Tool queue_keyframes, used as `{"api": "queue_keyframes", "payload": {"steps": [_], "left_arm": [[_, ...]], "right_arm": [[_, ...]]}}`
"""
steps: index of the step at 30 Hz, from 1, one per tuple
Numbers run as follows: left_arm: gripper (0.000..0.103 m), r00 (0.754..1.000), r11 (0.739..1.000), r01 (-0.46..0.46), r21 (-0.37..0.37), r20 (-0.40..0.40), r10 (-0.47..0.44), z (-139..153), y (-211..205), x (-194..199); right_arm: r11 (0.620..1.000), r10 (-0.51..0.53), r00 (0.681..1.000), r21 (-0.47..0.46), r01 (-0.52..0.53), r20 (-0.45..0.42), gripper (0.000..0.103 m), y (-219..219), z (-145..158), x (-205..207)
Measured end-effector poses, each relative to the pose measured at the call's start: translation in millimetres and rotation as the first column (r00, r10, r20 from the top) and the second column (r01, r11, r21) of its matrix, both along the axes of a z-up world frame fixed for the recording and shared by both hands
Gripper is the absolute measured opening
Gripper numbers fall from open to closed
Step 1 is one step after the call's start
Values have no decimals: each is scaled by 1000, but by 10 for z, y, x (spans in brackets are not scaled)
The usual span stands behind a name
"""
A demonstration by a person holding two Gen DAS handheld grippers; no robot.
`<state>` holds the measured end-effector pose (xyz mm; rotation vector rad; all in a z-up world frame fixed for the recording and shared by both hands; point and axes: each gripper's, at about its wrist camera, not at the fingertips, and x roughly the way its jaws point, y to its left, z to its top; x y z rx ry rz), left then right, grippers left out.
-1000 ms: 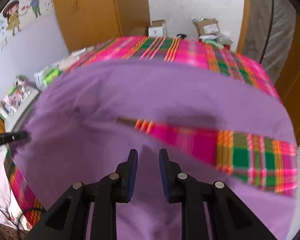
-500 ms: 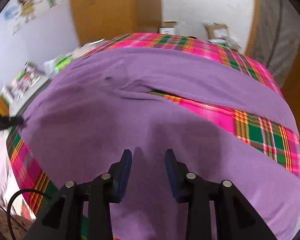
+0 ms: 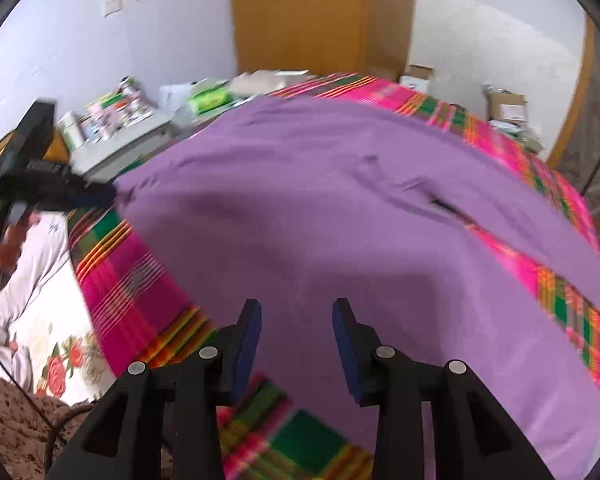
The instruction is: Fold clothes
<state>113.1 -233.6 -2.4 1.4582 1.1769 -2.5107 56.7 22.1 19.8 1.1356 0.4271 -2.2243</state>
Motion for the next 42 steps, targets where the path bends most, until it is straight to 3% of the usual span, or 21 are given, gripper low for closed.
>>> {"api": "queue_keyframes", "payload": {"steps": [4,6,14,16,18,20,22,24,30,34,39,42], "left_arm": [[31,999,997,-40,72,1,40,-39,-49,-77],[31,999,995,-47,87,0,47,-47,-64,-102],[31,995,988,-92,120,-19,95,-63,-92,-120],[15,995,990,-94,107,-27,97,-60,-86,-141],[12,994,988,-98,117,-39,103,-49,-104,-152],[10,992,985,-109,130,-50,117,-36,-129,-148],[10,989,983,-120,141,-64,130,-24,-159,-143],[10,988,982,-129,141,-70,140,-10,-168,-138],[10,980,979,-152,139,-106,167,108,-236,-106],[10,981,983,-137,123,-121,152,140,-217,-26],[10,982,974,-173,147,-50,182,-119,-283,37],[10,980,973,-182,144,-56,192,-96,-286,33]], "right_arm": [[998,24,1000,65,-23,-9,49,-133,-202,136],[997,25,998,73,-21,-54,55,-139,-205,218],[997,-48,995,62,54,-92,58,-32,-238,252],[997,-66,993,37,70,-98,58,0,-246,242],[997,-67,993,20,69,-93,45,-16,-247,237],[998,-51,994,16,53,-94,21,-75,-239,239],[999,-34,994,38,38,-109,5,-154,-240,268],[998,-24,992,57,32,-124,4,-226,-239,290],[1000,-17,988,-18,15,-153,3,-242,23,362],[998,-6,995,-68,-1,-100,3,-163,106,414],[997,-10,1000,-70,8,-25,3,-189,-144,442],[997,-11,999,-77,8,-41,3,-217,-128,451]]}}
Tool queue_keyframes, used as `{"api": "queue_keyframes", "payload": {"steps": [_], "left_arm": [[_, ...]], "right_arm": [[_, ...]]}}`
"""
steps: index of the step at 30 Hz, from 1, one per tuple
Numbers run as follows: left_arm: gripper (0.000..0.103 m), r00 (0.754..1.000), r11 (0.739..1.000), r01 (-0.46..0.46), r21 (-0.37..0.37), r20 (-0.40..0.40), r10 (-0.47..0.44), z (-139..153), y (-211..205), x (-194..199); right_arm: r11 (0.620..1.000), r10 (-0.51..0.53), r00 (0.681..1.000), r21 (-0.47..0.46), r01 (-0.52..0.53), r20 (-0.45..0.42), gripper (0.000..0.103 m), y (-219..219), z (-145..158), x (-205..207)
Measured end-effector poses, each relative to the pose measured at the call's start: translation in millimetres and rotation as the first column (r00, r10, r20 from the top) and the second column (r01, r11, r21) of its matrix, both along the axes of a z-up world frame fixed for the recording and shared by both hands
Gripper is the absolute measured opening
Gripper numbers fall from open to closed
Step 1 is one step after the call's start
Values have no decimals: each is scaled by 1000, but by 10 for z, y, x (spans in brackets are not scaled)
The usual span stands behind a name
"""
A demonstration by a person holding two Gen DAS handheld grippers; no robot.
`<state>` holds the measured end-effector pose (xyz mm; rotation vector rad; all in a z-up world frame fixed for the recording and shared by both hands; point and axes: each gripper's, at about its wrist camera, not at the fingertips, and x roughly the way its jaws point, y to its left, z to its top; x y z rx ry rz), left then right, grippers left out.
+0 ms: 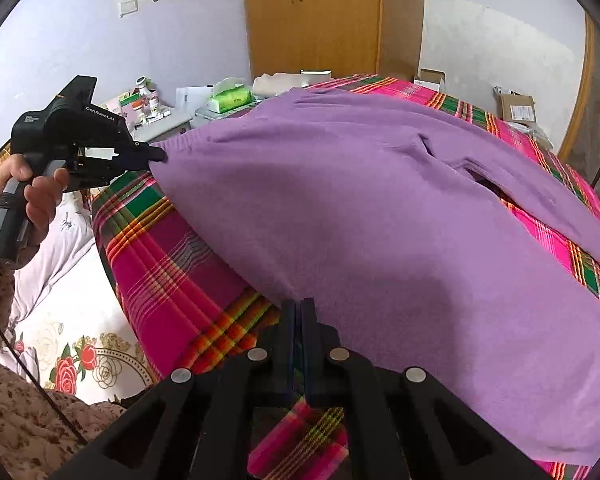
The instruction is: Fold clothes
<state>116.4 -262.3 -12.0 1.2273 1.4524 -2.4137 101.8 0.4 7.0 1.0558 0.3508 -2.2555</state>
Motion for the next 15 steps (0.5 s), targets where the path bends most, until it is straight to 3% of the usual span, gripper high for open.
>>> {"api": "queue_keyframes", "payload": {"steps": [3,9,15], "left_arm": [[10,1000,999,-3,-35,-12,2,79,17,-28],[10,999,999,-1,-41,36,3,-52,17,-40],[13,1000,995,16,-95,26,-14,80,53,0]], "right_arm": [[999,0,1000,-37,0,-12,3,35,72,-26],[999,-11,999,-41,13,35,3,50,-88,-82],[999,11,997,-45,-8,76,9,80,-83,-128]]}}
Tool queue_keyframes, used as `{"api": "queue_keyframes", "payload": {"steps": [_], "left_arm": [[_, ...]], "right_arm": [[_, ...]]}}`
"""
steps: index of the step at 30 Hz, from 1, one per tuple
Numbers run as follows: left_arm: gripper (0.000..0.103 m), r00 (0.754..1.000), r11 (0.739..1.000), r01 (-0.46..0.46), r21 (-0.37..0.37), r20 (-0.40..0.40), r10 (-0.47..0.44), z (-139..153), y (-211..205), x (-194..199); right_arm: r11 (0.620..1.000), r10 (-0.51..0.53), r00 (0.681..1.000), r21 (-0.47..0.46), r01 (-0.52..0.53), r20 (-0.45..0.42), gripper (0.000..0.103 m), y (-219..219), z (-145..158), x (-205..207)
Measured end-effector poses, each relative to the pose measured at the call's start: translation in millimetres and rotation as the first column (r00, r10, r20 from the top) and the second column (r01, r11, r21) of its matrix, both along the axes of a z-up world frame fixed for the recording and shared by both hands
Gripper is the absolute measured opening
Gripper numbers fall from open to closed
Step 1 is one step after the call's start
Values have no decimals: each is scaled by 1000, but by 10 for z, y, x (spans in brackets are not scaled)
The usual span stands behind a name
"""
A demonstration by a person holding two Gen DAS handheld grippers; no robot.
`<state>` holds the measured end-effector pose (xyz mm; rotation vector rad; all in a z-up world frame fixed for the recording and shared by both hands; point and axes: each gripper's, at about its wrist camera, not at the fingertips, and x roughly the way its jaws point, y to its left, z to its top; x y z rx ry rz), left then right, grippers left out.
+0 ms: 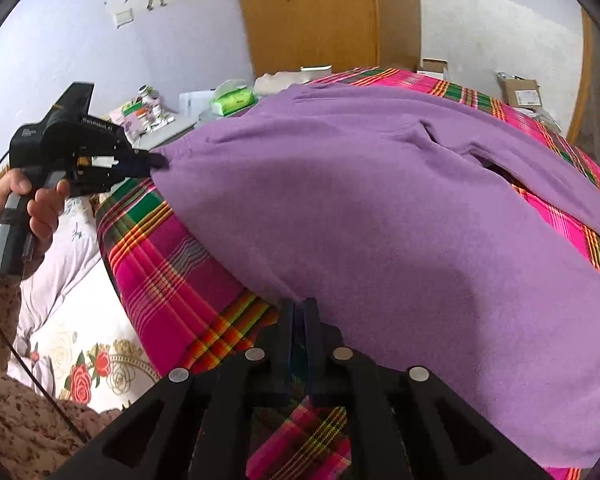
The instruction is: Fold clothes
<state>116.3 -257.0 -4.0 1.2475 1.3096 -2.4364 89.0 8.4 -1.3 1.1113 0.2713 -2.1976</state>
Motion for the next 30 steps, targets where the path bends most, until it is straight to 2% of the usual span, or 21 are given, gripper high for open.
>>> {"api": "queue_keyframes", "payload": {"steps": [2,4,7,8,11,14,16,19,21,24,28,30], "left_arm": [[13,1000,1000,-10,-20,-12,10,73,-10,31],[13,999,998,-33,-50,-35,32,183,-33,65],[13,995,991,-73,-111,-81,64,370,-57,96],[13,994,989,-73,-131,-92,61,430,-43,72],[16,991,990,-29,-140,-130,10,530,50,-61],[17,993,989,15,-150,-112,-32,496,186,-282],[18,992,986,85,-143,-77,-97,391,297,-486],[18,989,986,138,-96,-46,-143,261,408,-684],[18,981,976,188,-107,-33,-193,196,502,-844],[18,976,971,206,-119,-39,-212,140,568,-1043],[16,986,947,166,-273,21,-167,114,584,-1221],[15,992,921,126,-369,30,-123,145,558,-1232]], "right_arm": [[1000,-7,1000,-4,7,-5,18,57,64,1],[999,-27,1000,-40,27,11,22,168,157,-32],[985,-42,997,-162,52,68,26,350,309,-170],[983,-49,997,-176,60,63,28,376,340,-210],[987,-105,994,-118,106,15,29,347,315,-347],[988,-124,990,-81,129,68,29,272,109,-487],[986,-131,985,-88,141,111,30,197,-16,-542],[988,-81,988,-123,97,132,32,50,-35,-558],[989,-60,990,-128,77,128,33,-54,-34,-564],[989,-43,990,-132,60,132,33,-168,-38,-591],[987,-48,987,-143,70,153,33,-203,-42,-646],[987,-47,986,-142,70,158,33,-194,-36,-668]]}}
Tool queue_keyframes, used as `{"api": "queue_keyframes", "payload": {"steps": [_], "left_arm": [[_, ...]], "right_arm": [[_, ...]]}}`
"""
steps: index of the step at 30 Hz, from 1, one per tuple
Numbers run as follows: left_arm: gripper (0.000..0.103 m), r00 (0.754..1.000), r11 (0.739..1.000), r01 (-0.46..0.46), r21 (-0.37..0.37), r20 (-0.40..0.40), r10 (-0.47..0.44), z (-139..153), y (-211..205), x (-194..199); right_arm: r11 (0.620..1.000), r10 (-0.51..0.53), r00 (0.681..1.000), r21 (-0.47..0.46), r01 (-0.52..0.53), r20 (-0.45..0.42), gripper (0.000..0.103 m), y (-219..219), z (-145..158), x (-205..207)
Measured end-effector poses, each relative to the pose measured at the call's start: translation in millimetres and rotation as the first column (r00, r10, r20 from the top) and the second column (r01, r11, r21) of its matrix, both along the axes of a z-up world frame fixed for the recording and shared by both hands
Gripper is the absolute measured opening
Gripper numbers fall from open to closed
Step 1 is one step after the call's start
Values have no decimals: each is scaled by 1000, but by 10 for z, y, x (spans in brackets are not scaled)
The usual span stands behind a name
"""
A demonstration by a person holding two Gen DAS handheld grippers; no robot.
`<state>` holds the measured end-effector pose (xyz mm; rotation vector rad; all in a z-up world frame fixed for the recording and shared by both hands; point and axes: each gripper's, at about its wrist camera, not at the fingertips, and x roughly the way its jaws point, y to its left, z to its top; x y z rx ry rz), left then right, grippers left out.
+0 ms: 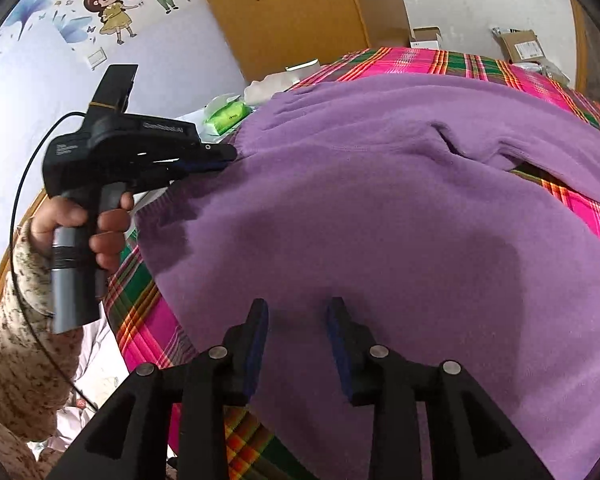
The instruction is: Fold clothes
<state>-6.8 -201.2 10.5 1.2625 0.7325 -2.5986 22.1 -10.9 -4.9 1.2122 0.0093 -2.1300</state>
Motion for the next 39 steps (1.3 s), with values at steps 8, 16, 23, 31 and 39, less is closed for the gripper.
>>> {"api": "queue_keyframes", "payload": {"steps": [8,16,23,31,39], "left_arm": [[14,998,999,-51,-7,30,51,-32,-319,-21],[21,995,996,88,1,-49,-88,87,-218,-275],[29,981,979,191,-68,44,-189,-2,-101,-561],[30,958,941,285,-182,68,-277,38,115,-623],[30,967,964,252,-86,46,-249,-7,-58,-657]], "right_arm": [[1000,7,1000,-2,-7,-3,33,-74,-25,-107],[1000,7,1000,-12,-7,2,33,-111,-34,-159],[1000,10,1000,-8,-10,1,33,-129,-33,-150],[1000,6,1000,-21,-6,2,34,-154,-43,-155],[1000,7,1000,-15,-7,-7,36,-173,-49,-133]]}}
